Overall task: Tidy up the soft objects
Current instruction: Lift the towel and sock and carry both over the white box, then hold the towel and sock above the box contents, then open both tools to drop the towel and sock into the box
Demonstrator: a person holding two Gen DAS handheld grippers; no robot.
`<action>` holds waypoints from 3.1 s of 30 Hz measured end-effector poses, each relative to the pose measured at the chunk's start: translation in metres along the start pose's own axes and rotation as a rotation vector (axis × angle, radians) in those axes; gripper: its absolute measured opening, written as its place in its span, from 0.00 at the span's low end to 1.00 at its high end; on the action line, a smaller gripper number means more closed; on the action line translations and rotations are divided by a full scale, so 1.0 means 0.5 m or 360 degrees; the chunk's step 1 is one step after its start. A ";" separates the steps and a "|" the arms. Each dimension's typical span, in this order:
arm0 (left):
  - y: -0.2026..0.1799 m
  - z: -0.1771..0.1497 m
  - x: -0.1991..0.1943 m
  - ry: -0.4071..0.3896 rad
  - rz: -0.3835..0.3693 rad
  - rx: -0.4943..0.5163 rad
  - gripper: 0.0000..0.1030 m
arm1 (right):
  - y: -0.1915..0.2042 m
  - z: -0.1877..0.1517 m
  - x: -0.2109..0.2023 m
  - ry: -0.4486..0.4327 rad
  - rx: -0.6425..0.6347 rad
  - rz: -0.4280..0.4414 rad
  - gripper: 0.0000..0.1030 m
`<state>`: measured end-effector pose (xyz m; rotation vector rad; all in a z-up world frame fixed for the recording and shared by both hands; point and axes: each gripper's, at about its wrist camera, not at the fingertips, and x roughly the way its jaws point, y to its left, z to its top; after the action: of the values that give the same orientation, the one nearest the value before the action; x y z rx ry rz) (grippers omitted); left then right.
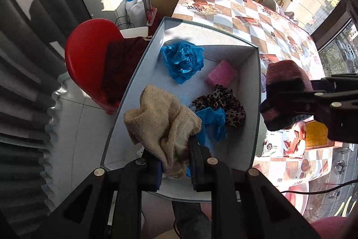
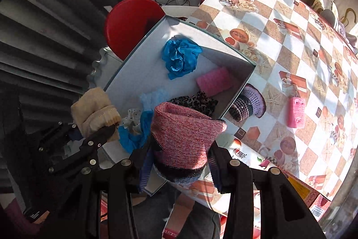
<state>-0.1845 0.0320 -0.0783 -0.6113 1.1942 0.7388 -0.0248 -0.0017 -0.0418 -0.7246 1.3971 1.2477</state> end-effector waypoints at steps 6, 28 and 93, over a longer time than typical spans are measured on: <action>0.004 0.004 0.004 0.0007 0.0016 -0.0015 0.21 | 0.003 0.007 0.002 0.0004 0.0005 0.0009 0.44; 0.001 0.008 0.005 0.0010 0.0021 0.0001 0.21 | 0.005 0.003 0.008 0.0015 0.0018 0.0022 0.44; -0.001 0.028 0.032 0.0002 -0.0124 -0.0086 0.91 | -0.033 0.077 0.038 0.0010 0.0132 0.0059 1.00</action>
<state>-0.1726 0.0451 -0.0901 -0.6993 1.1481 0.7068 -0.0020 0.0339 -0.0597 -0.6485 1.4643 1.2097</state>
